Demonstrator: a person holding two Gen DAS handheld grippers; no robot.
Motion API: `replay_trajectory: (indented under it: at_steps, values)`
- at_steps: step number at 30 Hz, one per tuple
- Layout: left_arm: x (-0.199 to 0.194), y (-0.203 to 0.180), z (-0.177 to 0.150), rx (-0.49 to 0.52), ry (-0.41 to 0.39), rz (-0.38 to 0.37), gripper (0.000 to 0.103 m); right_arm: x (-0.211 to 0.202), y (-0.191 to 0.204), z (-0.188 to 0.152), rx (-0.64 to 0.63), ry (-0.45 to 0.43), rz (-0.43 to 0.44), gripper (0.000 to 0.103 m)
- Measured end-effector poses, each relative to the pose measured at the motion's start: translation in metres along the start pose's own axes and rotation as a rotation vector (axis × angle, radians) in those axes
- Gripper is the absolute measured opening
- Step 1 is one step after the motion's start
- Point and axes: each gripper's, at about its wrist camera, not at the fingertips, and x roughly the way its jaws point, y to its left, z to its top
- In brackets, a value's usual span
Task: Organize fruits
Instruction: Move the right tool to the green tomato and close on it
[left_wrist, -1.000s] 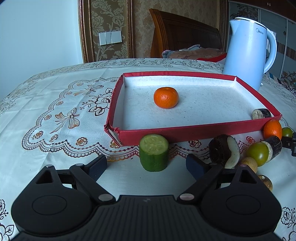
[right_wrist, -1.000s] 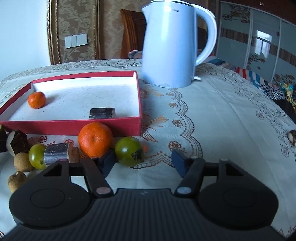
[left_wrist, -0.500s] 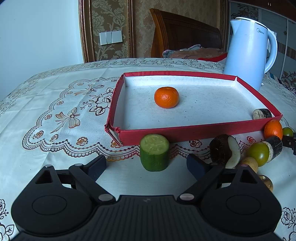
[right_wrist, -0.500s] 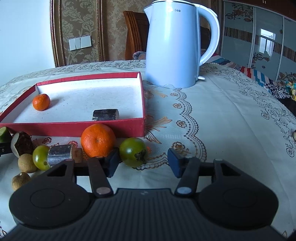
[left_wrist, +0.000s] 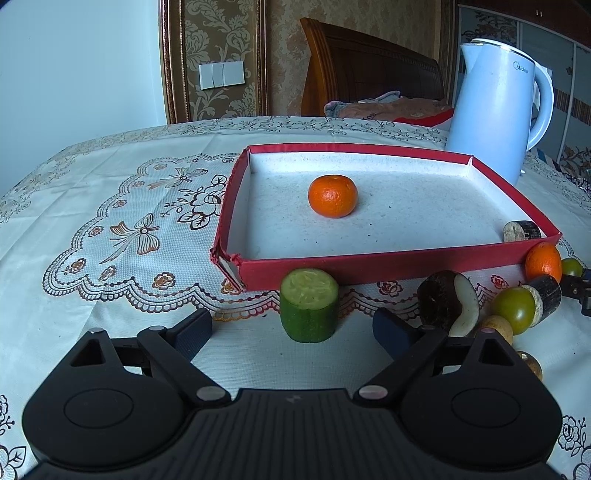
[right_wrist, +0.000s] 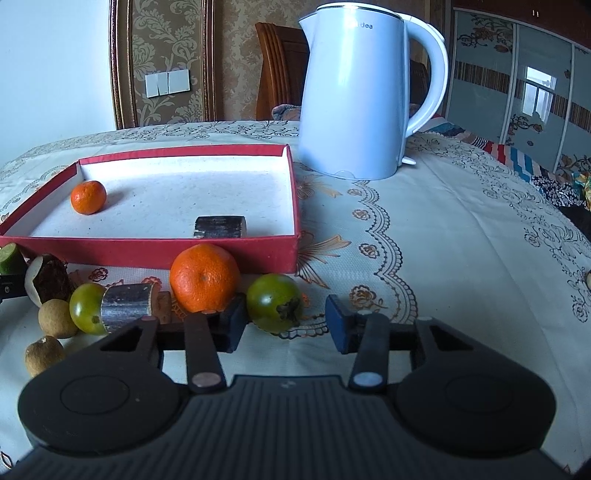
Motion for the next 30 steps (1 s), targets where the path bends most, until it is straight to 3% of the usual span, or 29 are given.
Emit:
replay_trajectory:
  at_steps: [8,10,12,17,23,30]
  values:
    - [-0.002,0.008,0.002,-0.067,-0.014,0.000,0.092,0.000,0.000,0.000,0.001,0.000,0.001,0.042]
    - [-0.003,0.009,0.003,-0.074,-0.019,0.001,0.083,0.000,0.000,0.000,0.001,0.000,0.001,0.042]
    - [-0.004,0.008,0.003,-0.070,-0.027,0.008,0.066,0.000,0.000,0.000,0.000,0.000,0.001,0.042]
    - [-0.005,0.002,0.003,-0.036,-0.028,0.013,0.058,0.000,0.000,0.000,0.001,0.000,0.001,0.043]
    - [-0.007,-0.003,0.002,-0.012,-0.030,-0.028,0.036,0.000,0.000,0.000,0.000,0.000,0.000,0.043]
    - [-0.006,-0.002,0.003,-0.027,-0.028,-0.046,0.032,0.000,0.000,0.000,-0.001,-0.002,-0.001,0.042]
